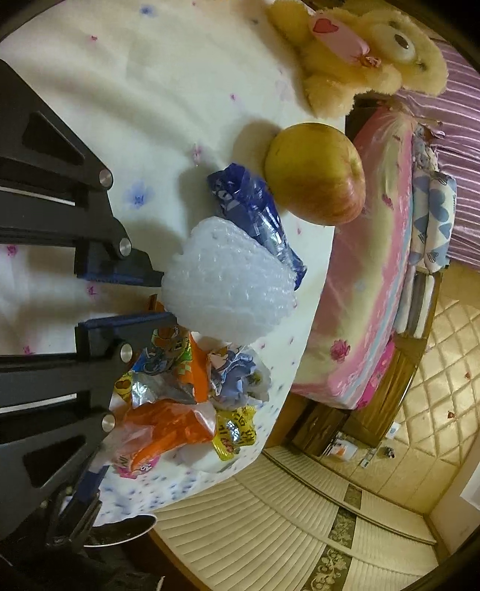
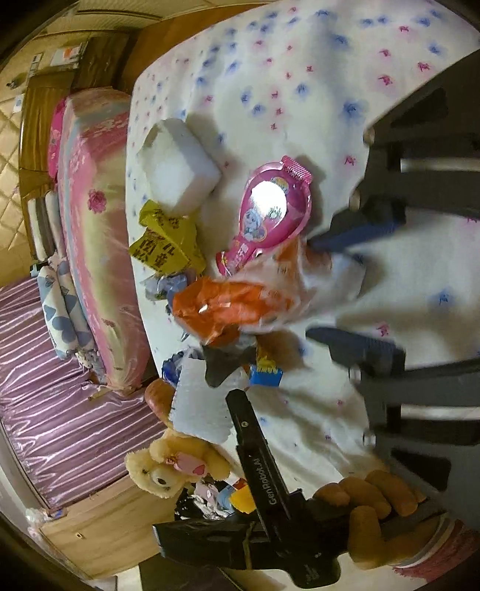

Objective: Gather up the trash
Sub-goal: 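Grasp the white foam net with the left tool while the right tool grasps the orange wrapper, then carry the white foam net and orange wrapper over the trash bin with both tools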

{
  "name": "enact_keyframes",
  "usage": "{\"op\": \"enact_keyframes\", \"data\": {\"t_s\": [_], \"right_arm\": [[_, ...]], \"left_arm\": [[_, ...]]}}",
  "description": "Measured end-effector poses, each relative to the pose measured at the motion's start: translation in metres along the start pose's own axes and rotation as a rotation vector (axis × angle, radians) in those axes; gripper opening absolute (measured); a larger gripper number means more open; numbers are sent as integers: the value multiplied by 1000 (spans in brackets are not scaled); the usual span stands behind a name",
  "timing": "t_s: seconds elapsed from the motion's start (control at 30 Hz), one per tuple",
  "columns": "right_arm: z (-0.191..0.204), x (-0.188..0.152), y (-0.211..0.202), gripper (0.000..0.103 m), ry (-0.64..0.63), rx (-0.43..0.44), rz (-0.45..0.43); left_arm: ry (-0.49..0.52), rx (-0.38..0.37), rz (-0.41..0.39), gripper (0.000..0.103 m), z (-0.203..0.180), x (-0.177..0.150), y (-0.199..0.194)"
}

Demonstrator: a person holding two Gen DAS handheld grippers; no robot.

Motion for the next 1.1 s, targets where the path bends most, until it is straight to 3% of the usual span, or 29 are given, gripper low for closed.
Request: {"op": "enact_keyframes", "data": {"t_s": [0.6, 1.1], "right_arm": [[-7, -20, -29, 27, 57, 52, -43], [-55, -39, -68, 27, 144, -4, -93]], "left_arm": [[-22, -34, -17, 8, -4, -43, -54], [69, -158, 49, 8, -75, -70, -50]]}}
Point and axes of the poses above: each gripper's, at about its wrist camera, not at the fingertips, and y roughly the way its jaws point, z to its left, x to its top, the point moved 5 cm from there along y, roughly the way its jaws point, and after that the axes turned 13 degrees about -x, right-handed, at the moved point
